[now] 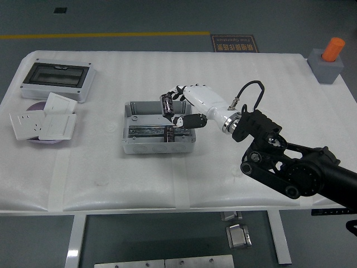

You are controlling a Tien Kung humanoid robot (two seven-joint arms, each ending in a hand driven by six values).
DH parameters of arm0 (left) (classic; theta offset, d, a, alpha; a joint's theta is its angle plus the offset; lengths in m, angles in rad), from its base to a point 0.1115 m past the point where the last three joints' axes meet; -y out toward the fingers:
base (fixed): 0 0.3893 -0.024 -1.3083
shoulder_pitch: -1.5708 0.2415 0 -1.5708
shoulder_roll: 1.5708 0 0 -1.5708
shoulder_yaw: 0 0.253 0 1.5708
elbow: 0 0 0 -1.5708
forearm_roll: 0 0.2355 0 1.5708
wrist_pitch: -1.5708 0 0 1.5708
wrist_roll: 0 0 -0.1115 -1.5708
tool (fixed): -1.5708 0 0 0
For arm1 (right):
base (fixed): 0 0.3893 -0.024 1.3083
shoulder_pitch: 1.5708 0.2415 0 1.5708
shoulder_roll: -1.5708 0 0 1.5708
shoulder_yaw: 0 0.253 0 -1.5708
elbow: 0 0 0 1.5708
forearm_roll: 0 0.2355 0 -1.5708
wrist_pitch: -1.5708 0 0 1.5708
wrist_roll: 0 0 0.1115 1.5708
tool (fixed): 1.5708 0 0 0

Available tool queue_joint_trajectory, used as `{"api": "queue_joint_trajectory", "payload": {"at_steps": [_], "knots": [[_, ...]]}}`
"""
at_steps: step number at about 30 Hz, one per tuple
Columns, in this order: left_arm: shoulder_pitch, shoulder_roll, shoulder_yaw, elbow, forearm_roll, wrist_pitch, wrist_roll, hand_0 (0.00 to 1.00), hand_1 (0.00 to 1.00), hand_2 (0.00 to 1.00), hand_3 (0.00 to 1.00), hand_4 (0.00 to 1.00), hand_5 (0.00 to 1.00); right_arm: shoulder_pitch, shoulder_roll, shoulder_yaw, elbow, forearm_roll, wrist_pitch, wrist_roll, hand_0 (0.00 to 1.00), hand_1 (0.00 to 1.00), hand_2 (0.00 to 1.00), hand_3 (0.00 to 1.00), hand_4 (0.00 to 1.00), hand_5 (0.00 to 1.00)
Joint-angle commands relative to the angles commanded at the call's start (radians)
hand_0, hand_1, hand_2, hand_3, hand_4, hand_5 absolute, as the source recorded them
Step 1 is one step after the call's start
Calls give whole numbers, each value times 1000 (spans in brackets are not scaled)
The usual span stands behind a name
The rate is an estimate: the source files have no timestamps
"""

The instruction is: Pick up the battery,place it into the box

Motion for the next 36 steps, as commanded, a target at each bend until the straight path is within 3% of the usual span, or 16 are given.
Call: {"api": "queue_joint_trajectory", "payload": {"at_steps": [4,5,19,25,32,36], "knots": [[3,2,-18,0,19,-1,6,594,619,381,465,496,496,-1,7,-16,-19,-8,2,-2,836,687,704,758,686,385],[3,2,-21,0,21,-1,7,595,620,380,465,499,496,-2,8,-18,-22,-8,1,-1,946,853,938,998,899,477],[8,1,-25,0,27,-1,7,594,621,381,464,499,493,-23,0,-2,-40,-5,-11,4,998,912,993,998,975,522],[11,-2,-25,0,25,0,6,595,621,380,465,498,491,-89,-47,111,2,-6,-26,13,998,910,980,998,984,531],[19,-2,-20,0,15,3,5,595,621,381,465,497,487,-206,-143,296,70,-21,-35,21,998,895,950,998,992,549],[22,-4,-22,0,13,4,7,594,620,381,465,496,485,-249,-180,407,61,26,-53,50,987,876,912,998,983,554]]}}
